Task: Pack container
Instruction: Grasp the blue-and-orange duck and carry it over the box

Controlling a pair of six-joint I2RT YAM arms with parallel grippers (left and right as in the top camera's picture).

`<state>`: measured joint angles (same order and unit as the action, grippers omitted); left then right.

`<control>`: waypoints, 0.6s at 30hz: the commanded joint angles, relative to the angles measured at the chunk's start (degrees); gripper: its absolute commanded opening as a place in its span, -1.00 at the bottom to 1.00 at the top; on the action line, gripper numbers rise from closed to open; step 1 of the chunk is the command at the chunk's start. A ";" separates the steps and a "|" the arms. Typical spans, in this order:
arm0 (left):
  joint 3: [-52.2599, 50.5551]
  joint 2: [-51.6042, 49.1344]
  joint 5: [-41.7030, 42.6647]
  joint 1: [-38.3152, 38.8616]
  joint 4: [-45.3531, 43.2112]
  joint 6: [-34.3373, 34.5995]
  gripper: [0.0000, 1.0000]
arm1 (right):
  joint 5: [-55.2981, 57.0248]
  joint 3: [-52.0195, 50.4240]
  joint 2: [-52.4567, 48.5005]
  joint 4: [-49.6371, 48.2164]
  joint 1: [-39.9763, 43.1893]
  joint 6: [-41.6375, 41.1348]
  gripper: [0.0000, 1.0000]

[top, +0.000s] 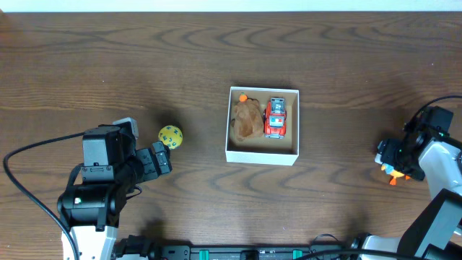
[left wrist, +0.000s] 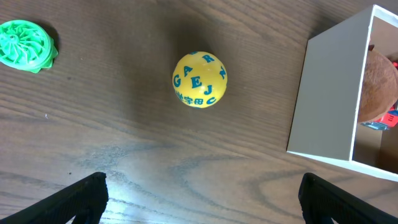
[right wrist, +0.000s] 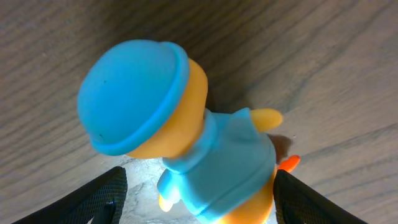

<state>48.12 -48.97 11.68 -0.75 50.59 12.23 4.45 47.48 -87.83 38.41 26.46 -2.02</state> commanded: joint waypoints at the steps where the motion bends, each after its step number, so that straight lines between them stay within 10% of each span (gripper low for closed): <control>1: 0.87 -0.02 0.31 -0.09 0.13 0.37 0.96 | -0.42 -1.09 -1.49 -0.72 0.37 0.37 0.50; 15: 0.87 -0.02 0.31 -0.09 0.13 0.35 0.96 | -3.41 -0.24 -3.17 -0.50 0.04 -2.32 -0.94; 18: 0.85 -0.02 0.33 -0.09 0.13 0.35 0.96 | -4.09 2.43 -2.64 1.99 -0.52 -4.85 -0.97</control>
<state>48.12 -48.97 11.68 -0.75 50.61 12.23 1.80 47.53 -90.41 39.11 26.48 -4.12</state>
